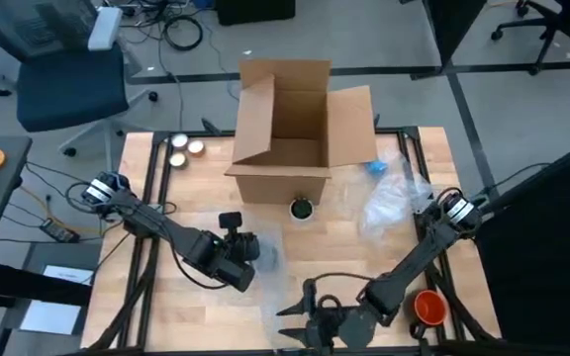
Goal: Wrap mug
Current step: Wrap the blue cup with the transparent bubble wrap
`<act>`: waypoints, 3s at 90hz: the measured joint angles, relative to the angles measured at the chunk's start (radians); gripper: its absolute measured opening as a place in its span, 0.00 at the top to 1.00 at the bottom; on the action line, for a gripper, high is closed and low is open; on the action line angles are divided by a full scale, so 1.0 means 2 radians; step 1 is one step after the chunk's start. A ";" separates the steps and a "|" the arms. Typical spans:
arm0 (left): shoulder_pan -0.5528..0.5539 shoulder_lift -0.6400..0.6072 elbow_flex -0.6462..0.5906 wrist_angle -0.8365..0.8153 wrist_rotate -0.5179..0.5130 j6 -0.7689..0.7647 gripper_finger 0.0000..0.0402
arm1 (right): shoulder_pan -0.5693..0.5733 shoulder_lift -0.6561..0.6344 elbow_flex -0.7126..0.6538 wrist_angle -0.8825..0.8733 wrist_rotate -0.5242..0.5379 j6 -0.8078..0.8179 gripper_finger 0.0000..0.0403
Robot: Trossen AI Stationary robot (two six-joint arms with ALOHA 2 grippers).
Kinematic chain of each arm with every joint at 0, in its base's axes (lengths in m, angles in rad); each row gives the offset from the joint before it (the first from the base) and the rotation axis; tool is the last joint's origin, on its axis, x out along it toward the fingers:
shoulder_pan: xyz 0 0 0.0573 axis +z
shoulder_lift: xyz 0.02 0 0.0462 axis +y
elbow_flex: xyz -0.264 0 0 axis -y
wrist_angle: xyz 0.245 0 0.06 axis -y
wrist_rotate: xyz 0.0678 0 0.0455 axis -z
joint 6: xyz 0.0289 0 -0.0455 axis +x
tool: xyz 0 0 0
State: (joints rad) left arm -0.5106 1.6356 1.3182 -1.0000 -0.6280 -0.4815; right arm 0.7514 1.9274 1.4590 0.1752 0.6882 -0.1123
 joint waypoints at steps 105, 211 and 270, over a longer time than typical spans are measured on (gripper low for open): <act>-0.024 0.000 0.000 -0.045 -0.024 -0.068 1.00 | -0.195 0.001 -0.056 0.055 -0.197 0.099 0.75; -0.129 -0.003 0.000 -0.130 0.011 -0.141 0.68 | -0.235 0.001 -0.055 -0.141 -0.252 0.200 1.00; -0.223 -0.003 0.000 -0.079 0.050 -0.130 0.68 | -0.263 0.001 -0.055 -0.141 -0.277 0.159 1.00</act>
State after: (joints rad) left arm -0.9563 1.6287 1.3178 -1.1584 -0.5277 -0.7423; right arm 0.2251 1.9289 1.3483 -0.1078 0.1349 0.2065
